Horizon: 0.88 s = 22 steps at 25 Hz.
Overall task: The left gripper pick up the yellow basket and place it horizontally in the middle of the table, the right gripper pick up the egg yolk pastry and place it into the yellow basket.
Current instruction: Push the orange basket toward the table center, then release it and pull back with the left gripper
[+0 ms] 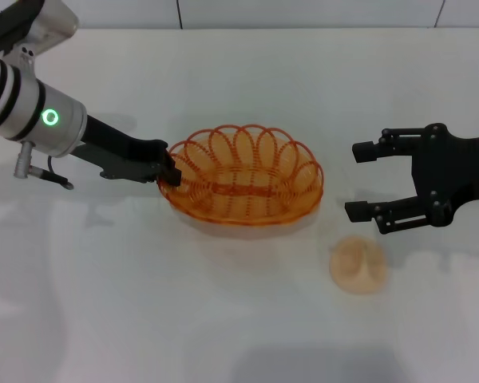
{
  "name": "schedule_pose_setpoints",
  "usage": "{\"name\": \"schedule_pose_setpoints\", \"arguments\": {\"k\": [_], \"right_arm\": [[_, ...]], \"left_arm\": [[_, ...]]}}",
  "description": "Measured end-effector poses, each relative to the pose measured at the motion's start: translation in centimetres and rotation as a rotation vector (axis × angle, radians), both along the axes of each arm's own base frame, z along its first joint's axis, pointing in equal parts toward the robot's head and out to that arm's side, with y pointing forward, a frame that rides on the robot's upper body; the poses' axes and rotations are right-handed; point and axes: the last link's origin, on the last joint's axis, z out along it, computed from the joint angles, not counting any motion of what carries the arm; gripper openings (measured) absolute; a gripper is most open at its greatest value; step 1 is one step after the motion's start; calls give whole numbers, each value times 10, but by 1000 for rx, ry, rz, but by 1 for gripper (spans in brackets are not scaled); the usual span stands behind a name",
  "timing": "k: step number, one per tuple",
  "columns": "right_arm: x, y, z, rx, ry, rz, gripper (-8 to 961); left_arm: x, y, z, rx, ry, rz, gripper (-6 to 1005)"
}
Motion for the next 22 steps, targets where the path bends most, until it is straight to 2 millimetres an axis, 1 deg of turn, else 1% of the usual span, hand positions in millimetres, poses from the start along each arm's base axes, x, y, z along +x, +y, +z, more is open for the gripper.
{"name": "schedule_pose_setpoints", "arguments": {"k": [22], "right_arm": [[-1,0,0,0,-1,5,827]], "left_arm": [[1,-1,-4,-11,-6,-1,98]]}}
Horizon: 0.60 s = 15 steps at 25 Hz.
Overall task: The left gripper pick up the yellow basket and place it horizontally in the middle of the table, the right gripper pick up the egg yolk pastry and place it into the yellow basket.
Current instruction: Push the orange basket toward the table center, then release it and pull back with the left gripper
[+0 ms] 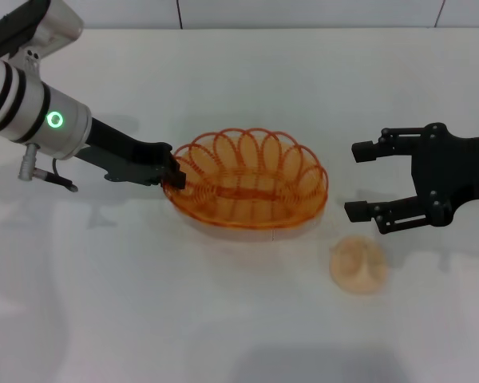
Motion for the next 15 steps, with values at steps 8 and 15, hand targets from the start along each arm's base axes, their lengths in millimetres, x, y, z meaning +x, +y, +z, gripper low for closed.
{"name": "schedule_pose_setpoints", "arguments": {"k": [8,15], "right_arm": [[-1,0,0,0,6,3,821],[-1,-2,1,-2,10,4,813]], "left_arm": [[2,-3,-5,-23,-8,2,208],[2,-4,-5,-26,-13,-5,516]]}}
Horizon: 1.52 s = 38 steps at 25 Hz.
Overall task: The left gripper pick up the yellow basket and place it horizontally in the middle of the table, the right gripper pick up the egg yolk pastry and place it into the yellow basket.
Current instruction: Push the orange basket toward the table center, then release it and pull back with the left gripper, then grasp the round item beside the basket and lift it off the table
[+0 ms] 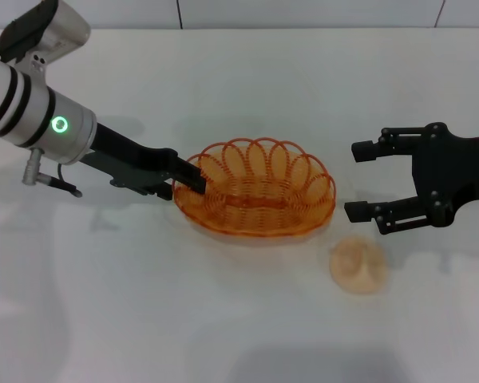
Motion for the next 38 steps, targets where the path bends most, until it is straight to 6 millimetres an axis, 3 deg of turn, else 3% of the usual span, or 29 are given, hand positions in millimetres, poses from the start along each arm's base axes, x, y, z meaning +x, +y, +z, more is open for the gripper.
{"name": "schedule_pose_setpoints", "arguments": {"k": [8,16,21,24,32,38], "right_arm": [[0,-1,0,0,4,-2,805],[2,1,2,12,18,-20,797],[3,3,1,9,24,-50,792],[3,6,1,5,23,-90,789],[8,14,-2,-8,-45,-215,780],[10,19,-5,-24,-122,-281,774]], "left_arm": [[-7,4,18,52,18,-17,685],[-4,11,61,222,7,-162,890],[8,9,94,413,-113,-340,890],[15,4,102,498,-213,-464,890],[14,-21,114,673,-370,-694,890],[18,-39,114,612,-384,-866,890]]}}
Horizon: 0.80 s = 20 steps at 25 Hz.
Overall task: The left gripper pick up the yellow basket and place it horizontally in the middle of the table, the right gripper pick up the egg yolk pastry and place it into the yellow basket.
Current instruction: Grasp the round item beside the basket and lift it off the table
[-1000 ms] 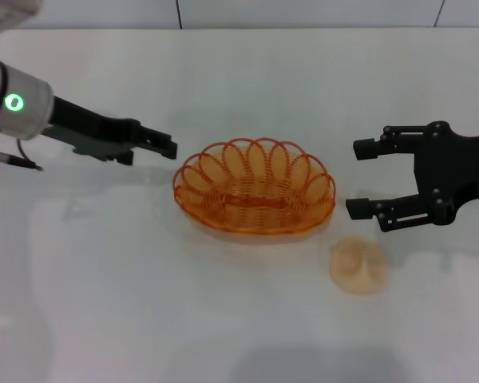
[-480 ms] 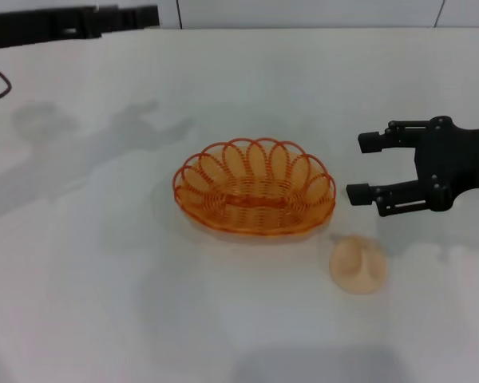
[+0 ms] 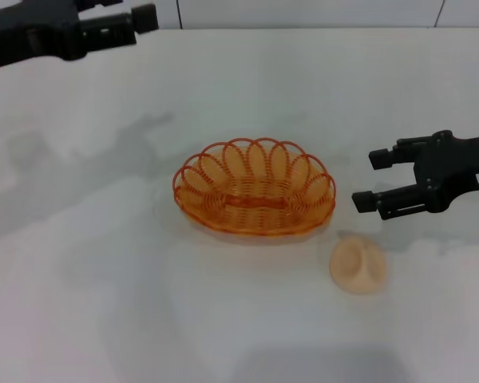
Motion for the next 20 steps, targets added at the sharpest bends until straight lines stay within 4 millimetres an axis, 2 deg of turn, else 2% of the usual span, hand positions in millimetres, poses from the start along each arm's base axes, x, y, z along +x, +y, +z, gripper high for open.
{"name": "schedule_pose_setpoints", "arguments": {"k": [9,20], "right_arm": [[-4,-6,0,-17,-162,-36,765],[2,-15,-13,-82,-279,-91,753]], "left_arm": [[1,-20,2,-82,34,-115,889],[3,-22,0,-82,26,-131,889]]}}
